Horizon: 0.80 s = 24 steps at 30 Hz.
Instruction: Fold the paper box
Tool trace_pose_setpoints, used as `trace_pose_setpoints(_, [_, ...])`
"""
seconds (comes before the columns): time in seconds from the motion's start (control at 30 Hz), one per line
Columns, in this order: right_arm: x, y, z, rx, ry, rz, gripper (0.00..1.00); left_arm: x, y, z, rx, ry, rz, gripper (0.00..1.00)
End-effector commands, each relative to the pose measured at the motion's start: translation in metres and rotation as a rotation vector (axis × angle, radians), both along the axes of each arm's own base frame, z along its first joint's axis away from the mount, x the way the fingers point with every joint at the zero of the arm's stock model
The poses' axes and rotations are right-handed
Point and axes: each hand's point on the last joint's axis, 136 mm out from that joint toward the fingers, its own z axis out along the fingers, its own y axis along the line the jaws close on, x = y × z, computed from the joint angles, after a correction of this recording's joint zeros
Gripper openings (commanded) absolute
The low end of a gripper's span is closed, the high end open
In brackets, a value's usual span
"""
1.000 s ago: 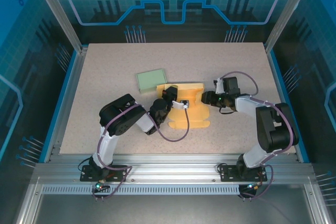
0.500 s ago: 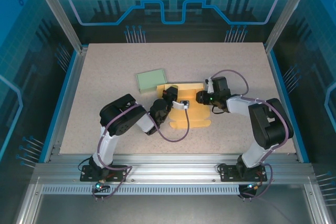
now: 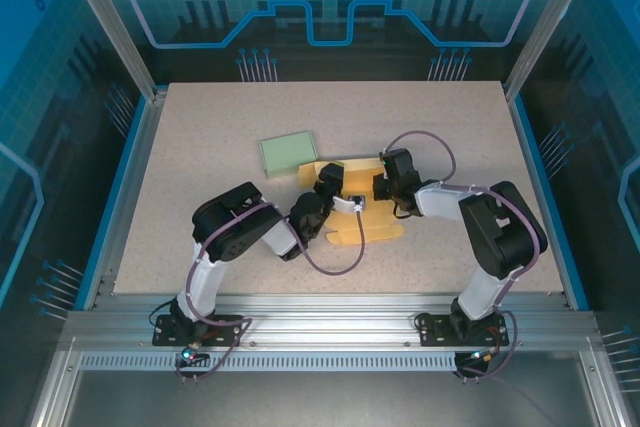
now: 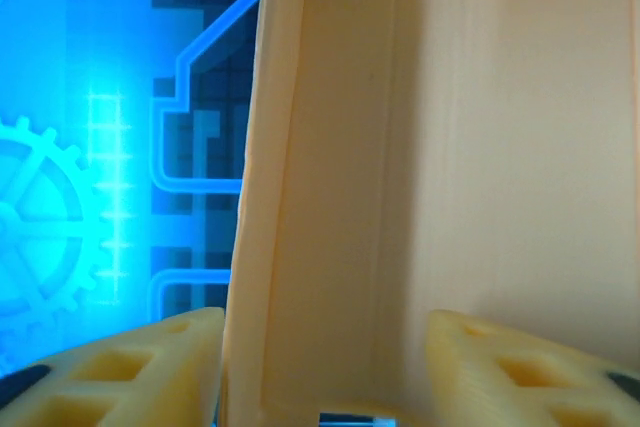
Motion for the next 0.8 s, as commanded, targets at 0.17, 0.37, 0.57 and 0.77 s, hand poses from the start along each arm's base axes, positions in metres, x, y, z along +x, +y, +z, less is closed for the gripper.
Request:
trace_pose_setpoints(0.17, [0.005,-0.005,0.004,-0.076,-0.024,-0.033,0.07,-0.02,0.004,0.06,-0.286,-0.011,0.074,0.99])
trace_pose_setpoints(0.37, [0.001,-0.008,0.009,-0.101,-0.033,-0.042,0.05,-0.052,0.015,0.089,-0.538,0.027,0.108,0.99])
trace_pose_setpoints(0.57, [-0.006,-0.023,0.018,-0.174,-0.02,-0.062,0.03,-0.079,0.052,0.145,-1.054,0.061,0.135,0.99])
trace_pose_setpoints(0.77, [-0.016,-0.024,0.017,-0.166,-0.009,-0.034,0.02,-0.091,0.085,0.151,-1.4,0.185,0.181,0.99])
